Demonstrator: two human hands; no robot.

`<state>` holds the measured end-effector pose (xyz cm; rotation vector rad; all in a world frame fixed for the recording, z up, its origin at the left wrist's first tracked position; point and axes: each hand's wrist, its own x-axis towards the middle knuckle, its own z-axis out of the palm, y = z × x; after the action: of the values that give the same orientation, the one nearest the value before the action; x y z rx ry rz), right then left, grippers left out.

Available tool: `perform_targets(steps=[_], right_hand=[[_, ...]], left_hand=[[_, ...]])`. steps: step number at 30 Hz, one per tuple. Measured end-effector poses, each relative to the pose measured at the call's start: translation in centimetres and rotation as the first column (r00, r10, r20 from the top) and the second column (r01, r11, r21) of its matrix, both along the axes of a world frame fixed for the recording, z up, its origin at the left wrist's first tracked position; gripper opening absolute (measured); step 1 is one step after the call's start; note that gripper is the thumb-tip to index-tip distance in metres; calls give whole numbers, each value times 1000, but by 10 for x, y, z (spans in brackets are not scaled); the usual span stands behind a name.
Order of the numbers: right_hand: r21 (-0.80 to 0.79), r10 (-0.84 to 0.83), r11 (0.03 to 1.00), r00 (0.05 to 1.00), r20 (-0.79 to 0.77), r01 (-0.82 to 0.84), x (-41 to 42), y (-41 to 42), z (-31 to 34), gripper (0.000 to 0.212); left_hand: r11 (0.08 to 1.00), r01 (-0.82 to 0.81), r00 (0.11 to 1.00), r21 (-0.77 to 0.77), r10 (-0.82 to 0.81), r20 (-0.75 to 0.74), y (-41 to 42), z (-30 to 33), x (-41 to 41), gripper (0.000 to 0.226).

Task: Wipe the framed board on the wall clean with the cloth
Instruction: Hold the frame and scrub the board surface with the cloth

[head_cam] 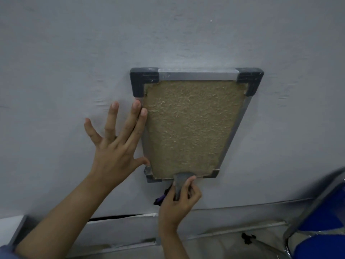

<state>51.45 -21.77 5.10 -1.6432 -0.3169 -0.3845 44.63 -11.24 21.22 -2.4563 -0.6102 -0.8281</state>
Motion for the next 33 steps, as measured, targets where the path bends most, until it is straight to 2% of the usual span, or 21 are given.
perform_targets(steps=[3,5,6,8,10,12,16,19,22,24,27,28,30,31,33], right_hand=[[-69,169,984,985,39,-166,-20,-3,-3,72],[-170,324,937,940,106,-304,-18,-18,-5,66],[-214,353,923,924,145,-319,-13,-27,-6,63],[-169,240,962,961,140,-216,2,-43,-6,59],[-19,34,999,999,11,-33,15,-48,3,61],[20,-32,999,999,-43,33,18,-40,11,66],[-10,62,998,997,-43,-62,-10,-6,13,68],[-53,255,964,964,-76,-259,-40,6,6,61],[-68,436,892,891,-124,-446,-39,-10,9,57],[-107,462,876,882,-95,-471,-26,-31,15,58],[-19,389,920,917,-83,-392,-1,-67,45,49],[5,343,939,939,-31,-343,10,-79,61,46],[-8,234,971,949,214,-238,37,-98,98,44],[-30,180,983,918,353,-182,52,-105,118,44],[-88,129,991,798,588,-96,85,-112,155,41]], left_hand=[[1000,16,1000,-2,-16,4,0,0,-1,147],[1000,28,1000,0,-28,5,0,1,-2,146],[999,34,999,2,-35,8,1,1,-3,146],[999,48,999,0,-48,12,1,1,-3,146],[999,54,998,-6,-54,19,2,0,-3,147],[998,60,998,-6,-59,19,2,0,-2,147],[998,60,998,-10,-60,14,3,0,-1,146],[998,56,998,-8,-56,19,2,-2,-1,146],[999,48,999,-10,-48,10,0,-1,-2,145],[999,40,999,-13,-39,8,-3,-1,-3,145],[1000,23,1000,-7,-23,15,-5,-2,-4,146],[1000,19,1000,-6,-19,17,-5,-2,-3,146],[1000,13,1000,-6,-13,20,-6,-3,-4,146],[1000,11,1000,-8,-11,22,-6,-3,-4,146],[1000,3,1000,-10,-2,29,-7,-4,-4,146]])
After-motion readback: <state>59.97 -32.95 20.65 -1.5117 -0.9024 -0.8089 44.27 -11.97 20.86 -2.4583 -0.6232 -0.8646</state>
